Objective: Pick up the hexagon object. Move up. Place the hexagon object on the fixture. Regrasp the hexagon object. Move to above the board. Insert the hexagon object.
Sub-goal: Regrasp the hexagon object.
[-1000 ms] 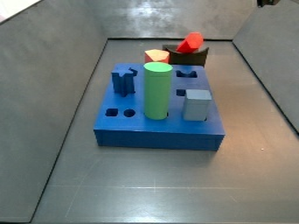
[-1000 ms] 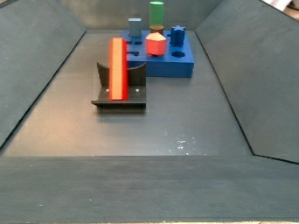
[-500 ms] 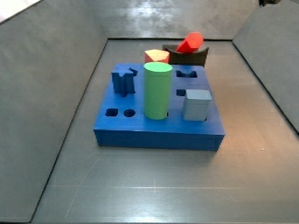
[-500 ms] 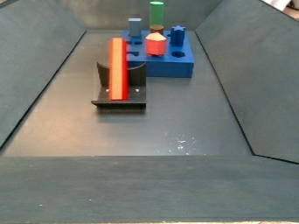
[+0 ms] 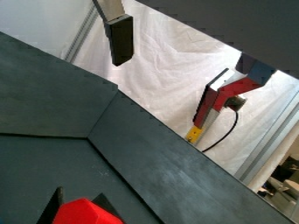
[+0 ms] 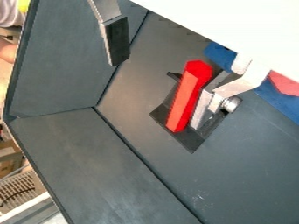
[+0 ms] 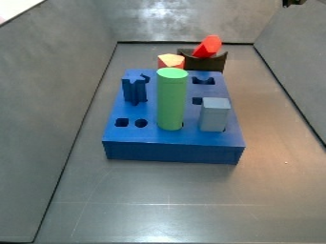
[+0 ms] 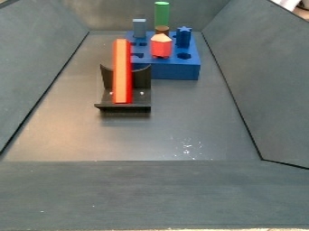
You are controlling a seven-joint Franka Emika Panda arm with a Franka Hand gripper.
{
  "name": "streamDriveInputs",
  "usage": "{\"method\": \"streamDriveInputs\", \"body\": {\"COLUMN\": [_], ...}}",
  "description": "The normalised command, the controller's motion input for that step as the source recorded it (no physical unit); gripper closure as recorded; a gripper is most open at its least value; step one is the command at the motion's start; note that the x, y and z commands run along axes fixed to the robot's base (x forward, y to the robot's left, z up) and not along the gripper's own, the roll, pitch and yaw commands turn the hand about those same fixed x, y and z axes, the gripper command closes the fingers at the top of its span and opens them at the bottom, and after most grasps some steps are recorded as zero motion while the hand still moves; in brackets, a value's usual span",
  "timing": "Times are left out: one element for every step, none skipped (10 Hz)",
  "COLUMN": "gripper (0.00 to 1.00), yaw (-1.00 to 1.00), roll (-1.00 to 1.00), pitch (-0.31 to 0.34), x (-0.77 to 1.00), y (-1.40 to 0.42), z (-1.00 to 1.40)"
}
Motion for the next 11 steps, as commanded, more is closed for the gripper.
{"method": "streamDriveInputs", "body": {"gripper": [0.0, 0.0, 0.0, 0.0, 0.0, 0.0, 0.0, 0.0, 0.0, 0.0, 0.0], "yaw": [0.08, 0.09, 0.09, 0.09, 0.09, 0.09, 0.09, 0.09, 0.09, 0.09, 0.09], "roll": [0.13, 0.13, 0.13, 0.13, 0.13, 0.13, 0.13, 0.13, 0.13, 0.13, 0.13], "pitch": [0.039, 0.04, 0.041, 0.041, 0.041, 0.042, 0.042, 0.042, 0.042, 0.042, 0.042], "x": [0.21, 0.21, 0.21, 0.21, 0.21, 0.21, 0.21, 0.21, 0.21, 0.21, 0.21], "y": [-0.04, -0.04, -0.04, -0.04, -0.04, -0.04, -0.04, -0.04, -0.04, -0.04, -0.04], "z": [-0.03, -0.03, -0.03, -0.03, -0.03, -0.03, -0.02, -0.02, -0.02, -0.02, -0.02]}}
